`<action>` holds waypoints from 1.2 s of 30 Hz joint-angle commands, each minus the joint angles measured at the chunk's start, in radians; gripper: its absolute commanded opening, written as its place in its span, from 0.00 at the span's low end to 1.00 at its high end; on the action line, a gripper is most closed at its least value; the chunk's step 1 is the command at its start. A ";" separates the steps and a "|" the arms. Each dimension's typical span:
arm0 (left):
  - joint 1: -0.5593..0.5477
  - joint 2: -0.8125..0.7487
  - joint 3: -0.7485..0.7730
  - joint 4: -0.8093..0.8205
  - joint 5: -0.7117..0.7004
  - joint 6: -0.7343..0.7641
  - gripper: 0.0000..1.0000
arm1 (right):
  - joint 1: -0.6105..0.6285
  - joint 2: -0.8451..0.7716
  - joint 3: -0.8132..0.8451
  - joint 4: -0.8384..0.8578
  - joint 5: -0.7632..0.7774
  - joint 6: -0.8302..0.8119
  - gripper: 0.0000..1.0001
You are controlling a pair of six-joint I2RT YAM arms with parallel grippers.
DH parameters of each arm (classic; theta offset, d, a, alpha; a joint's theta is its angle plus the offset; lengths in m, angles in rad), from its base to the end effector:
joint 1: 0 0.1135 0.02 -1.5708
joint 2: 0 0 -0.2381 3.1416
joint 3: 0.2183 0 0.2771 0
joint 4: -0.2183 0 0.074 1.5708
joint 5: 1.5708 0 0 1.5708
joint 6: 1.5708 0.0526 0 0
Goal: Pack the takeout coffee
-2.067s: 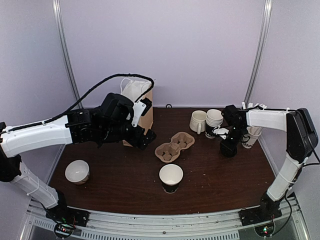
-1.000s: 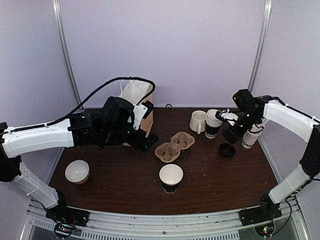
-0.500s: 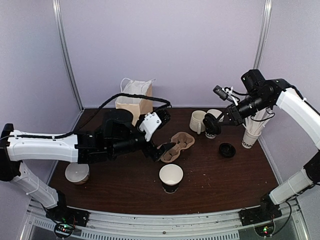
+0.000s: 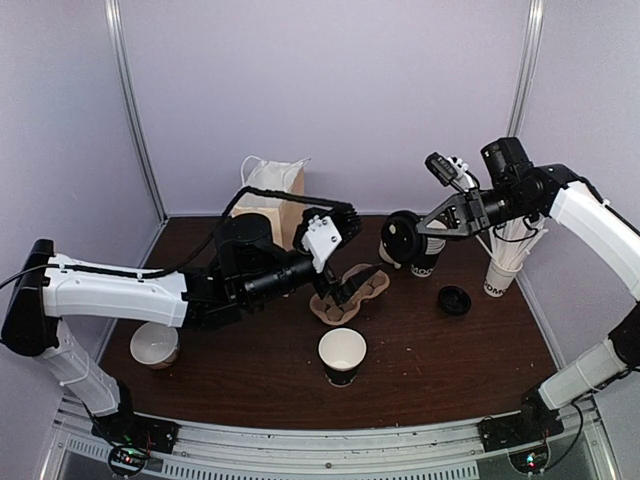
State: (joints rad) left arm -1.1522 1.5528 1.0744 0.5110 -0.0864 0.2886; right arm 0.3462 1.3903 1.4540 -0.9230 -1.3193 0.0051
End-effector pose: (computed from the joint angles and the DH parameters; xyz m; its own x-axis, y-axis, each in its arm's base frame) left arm 0.1707 -0.3726 0.2844 0.2618 0.1091 -0.9589 0.8352 0.4722 0.2818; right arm 0.2652 0.1498 0.3589 -0.7159 -0.2569 -0.6492 -0.6757 0.0208 0.7369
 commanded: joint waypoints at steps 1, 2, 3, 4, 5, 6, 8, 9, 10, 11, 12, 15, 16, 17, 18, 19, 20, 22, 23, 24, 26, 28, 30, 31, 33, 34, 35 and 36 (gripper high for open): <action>-0.006 0.029 0.044 0.140 0.065 0.058 0.97 | 0.008 -0.039 -0.027 0.124 -0.090 0.105 0.08; -0.006 0.036 0.050 0.138 0.079 0.057 0.97 | 0.008 -0.041 -0.031 0.135 -0.092 0.118 0.08; -0.007 0.040 0.055 0.139 0.085 0.051 0.97 | 0.010 -0.042 -0.032 0.137 -0.089 0.119 0.08; -0.007 0.046 0.059 0.139 0.086 0.047 0.97 | 0.009 -0.042 -0.032 0.136 -0.088 0.119 0.08; -0.007 0.051 0.066 0.138 0.086 0.040 0.98 | 0.010 -0.042 -0.033 0.135 -0.085 0.118 0.08; -0.007 0.057 0.073 0.136 0.086 0.037 0.98 | 0.010 -0.042 -0.036 0.135 -0.083 0.116 0.08; -0.007 0.069 0.086 0.134 0.074 0.033 0.98 | 0.011 -0.042 -0.039 0.137 -0.082 0.116 0.09; -0.007 0.077 0.099 0.126 0.069 0.026 0.98 | 0.011 -0.041 -0.041 0.139 -0.081 0.116 0.09; -0.007 0.085 0.117 0.112 0.063 0.021 0.97 | 0.011 -0.040 -0.039 0.138 -0.080 0.116 0.09; -0.007 0.093 0.130 0.099 0.062 0.017 0.98 | 0.012 -0.039 -0.037 0.138 -0.080 0.116 0.09; -0.007 0.099 0.141 0.098 0.067 0.015 0.98 | 0.011 -0.039 -0.036 0.137 -0.081 0.116 0.09; -0.007 0.120 0.168 0.091 0.085 0.002 0.98 | 0.013 -0.037 -0.033 0.140 -0.086 0.118 0.09; -0.007 0.126 0.177 0.085 0.086 0.000 0.97 | 0.013 -0.037 -0.033 0.141 -0.088 0.119 0.09; -0.007 0.131 0.183 0.082 0.086 -0.004 0.97 | 0.013 -0.038 -0.033 0.140 -0.090 0.118 0.09; -0.006 0.135 0.188 0.081 0.086 -0.005 0.98 | 0.013 -0.039 -0.033 0.141 -0.093 0.118 0.09; -0.007 0.139 0.190 0.080 0.086 -0.005 0.97 | 0.013 -0.040 -0.034 0.142 -0.095 0.118 0.09; -0.007 0.143 0.194 0.078 0.086 -0.005 0.98 | 0.013 -0.041 -0.036 0.142 -0.097 0.118 0.09; -0.006 0.149 0.199 0.070 0.086 -0.004 0.97 | 0.013 -0.045 -0.036 0.145 -0.098 0.118 0.09; -0.007 0.151 0.201 0.067 0.115 -0.006 0.97 | 0.013 -0.045 -0.035 0.146 -0.099 0.118 0.09; -0.007 0.151 0.201 0.064 0.125 -0.010 0.97 | 0.013 -0.045 -0.034 0.146 -0.100 0.118 0.09; -0.006 0.153 0.201 0.057 0.140 -0.013 0.97 | 0.014 -0.044 -0.035 0.149 -0.100 0.118 0.09; -0.007 0.159 0.210 0.039 0.133 -0.016 0.97 | 0.013 -0.043 -0.037 0.154 -0.102 0.121 0.09; -0.007 0.164 0.217 0.031 0.123 -0.014 0.95 | 0.014 -0.041 -0.039 0.159 -0.105 0.126 0.09; -0.007 0.166 0.220 0.031 0.115 -0.014 0.94 | 0.014 -0.040 -0.039 0.162 -0.106 0.127 0.09; -0.007 0.172 0.225 0.036 0.102 -0.016 0.94 | 0.016 -0.040 -0.040 0.161 -0.108 0.128 0.09; -0.007 0.174 0.226 0.041 0.102 -0.018 0.93 | 0.016 -0.040 -0.041 0.163 -0.109 0.128 0.09; -0.007 0.176 0.227 0.045 0.102 -0.017 0.93 | 0.016 -0.040 -0.041 0.165 -0.107 0.128 0.09; -0.007 0.178 0.231 0.045 0.070 -0.018 0.92 | 0.017 -0.041 -0.044 0.166 -0.107 0.130 0.09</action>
State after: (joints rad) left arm -1.1538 1.7172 1.2686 0.5220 0.0212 0.2852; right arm 0.3538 1.3724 1.4250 -0.7872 -1.4025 0.1295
